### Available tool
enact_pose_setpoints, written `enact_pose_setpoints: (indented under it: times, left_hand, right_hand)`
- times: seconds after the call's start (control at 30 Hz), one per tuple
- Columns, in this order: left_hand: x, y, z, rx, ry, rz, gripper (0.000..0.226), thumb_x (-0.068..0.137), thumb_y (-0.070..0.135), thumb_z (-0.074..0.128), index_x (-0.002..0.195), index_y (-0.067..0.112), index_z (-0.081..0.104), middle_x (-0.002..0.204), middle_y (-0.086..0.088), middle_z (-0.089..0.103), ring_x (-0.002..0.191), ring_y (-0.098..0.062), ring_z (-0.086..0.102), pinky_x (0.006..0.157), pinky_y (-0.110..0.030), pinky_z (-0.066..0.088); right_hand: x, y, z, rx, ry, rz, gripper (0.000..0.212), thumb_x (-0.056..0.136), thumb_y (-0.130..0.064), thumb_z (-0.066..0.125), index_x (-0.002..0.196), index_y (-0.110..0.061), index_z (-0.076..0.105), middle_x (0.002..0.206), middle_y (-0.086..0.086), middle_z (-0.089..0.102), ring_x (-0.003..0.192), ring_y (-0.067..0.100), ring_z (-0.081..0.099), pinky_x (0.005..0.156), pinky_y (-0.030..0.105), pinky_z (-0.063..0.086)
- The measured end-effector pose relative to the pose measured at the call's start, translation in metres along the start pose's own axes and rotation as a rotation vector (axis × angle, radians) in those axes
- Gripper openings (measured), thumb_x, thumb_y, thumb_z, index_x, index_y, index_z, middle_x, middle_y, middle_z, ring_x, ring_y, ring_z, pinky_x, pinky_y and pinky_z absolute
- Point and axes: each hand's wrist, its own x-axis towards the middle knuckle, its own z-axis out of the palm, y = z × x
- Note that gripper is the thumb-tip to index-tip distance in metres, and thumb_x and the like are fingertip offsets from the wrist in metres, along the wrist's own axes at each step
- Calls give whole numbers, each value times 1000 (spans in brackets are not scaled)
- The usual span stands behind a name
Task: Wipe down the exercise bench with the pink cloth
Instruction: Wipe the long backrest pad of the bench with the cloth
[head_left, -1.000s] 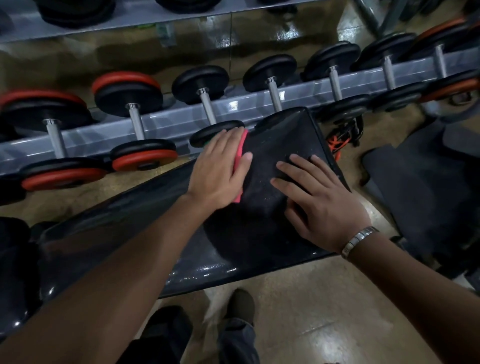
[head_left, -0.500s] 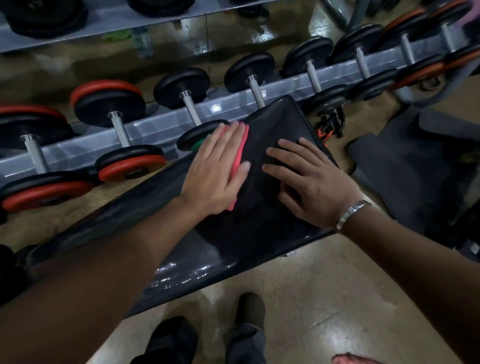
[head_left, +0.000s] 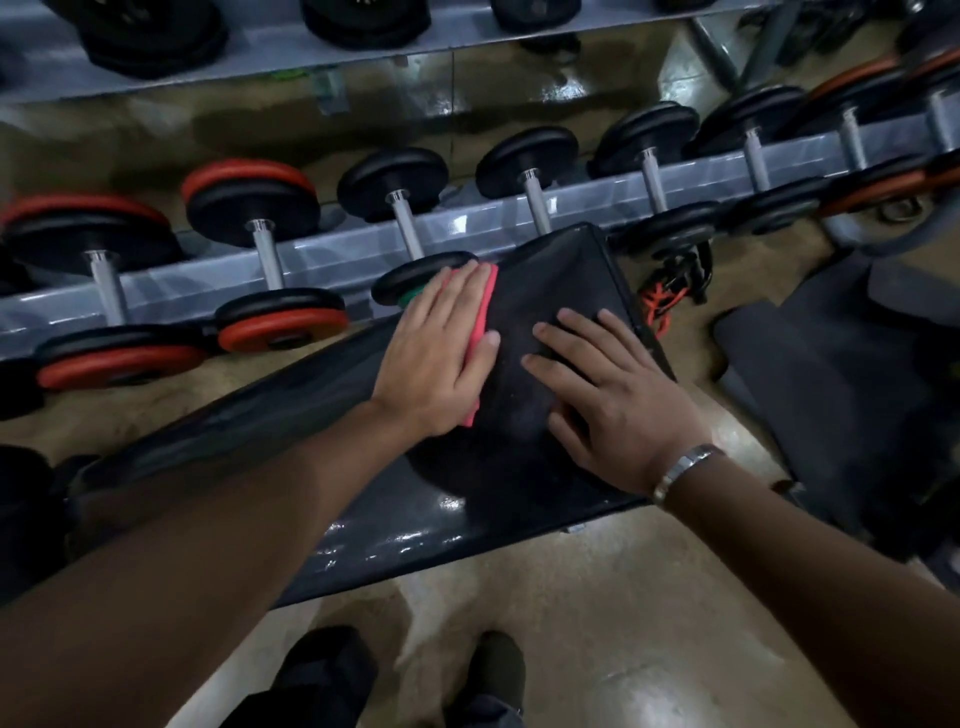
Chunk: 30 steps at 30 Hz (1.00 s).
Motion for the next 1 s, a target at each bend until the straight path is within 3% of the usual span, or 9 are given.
enact_pose_setpoints:
  times: [0.1,0.17,0.37,0.47,0.63,0.7,0.87,0.93,1.0]
  left_hand:
    - [39,20,-1,-40,14,-199,69,105,50,17,158,12,41,159,-5,50,149,-23,41,126,-36,26]
    - [50,27,-2,-57,9,-195,71,104,50,15,157,14,44,157,-4,53,147,-23,43,125,-36,28]
    - [-4,8,1,4,-16,141,63,109,34,29,166,9,20,175,-5,19,164,-23,7,133,-49,13]
    - [-26,-2,6,-1,16,12,63,110,37,27,167,11,19,175,-4,18,164,-24,7,132,-51,15]
    - [-22,27,13,-44,102,-509,74,103,52,10,168,16,20,176,-1,19,164,-21,6,133,-45,7]
    - [-32,46,16,-49,105,-505,74,103,52,13,168,18,13,177,1,11,164,-22,-1,134,-46,4]
    - [-72,48,16,-2,32,-146,71,105,42,31,168,15,12,177,0,8,165,-22,-5,133,-54,9]
    - [-69,50,23,-5,86,-260,69,106,43,27,169,17,11,177,2,9,165,-20,-4,132,-53,10]
    - [-62,74,31,-68,189,-535,68,107,46,20,169,19,11,177,3,9,164,-19,-3,132,-52,9]
  right_hand:
    - [0,-1,-1,17,-8,0,46,92,-31,51,134,-15,62,149,10,52,146,32,38,120,55,29]
    - [0,-1,-2,22,-16,-2,45,92,-30,51,133,-15,61,149,9,52,147,31,38,120,54,29]
    - [0,4,-5,101,27,-9,42,92,-26,49,128,-11,66,143,10,57,144,30,42,120,54,30]
    - [-2,11,-2,208,163,10,31,88,-17,55,110,-8,73,128,11,66,131,32,54,114,55,37]
    - [5,17,-4,310,253,183,23,87,-9,56,99,-9,76,116,9,68,109,30,60,96,50,49]
    - [5,27,-9,320,192,109,28,88,-9,55,103,-12,78,118,7,70,111,26,60,97,46,51]
    - [-1,43,-12,212,114,-55,32,91,-5,56,116,-13,74,128,8,66,120,29,59,104,43,46]
    - [1,40,-11,184,102,-46,32,88,-4,58,115,-12,73,128,8,65,120,32,59,104,45,45]
    - [3,38,-11,162,81,-39,34,86,-4,58,116,-13,71,129,8,64,120,34,58,103,48,45]
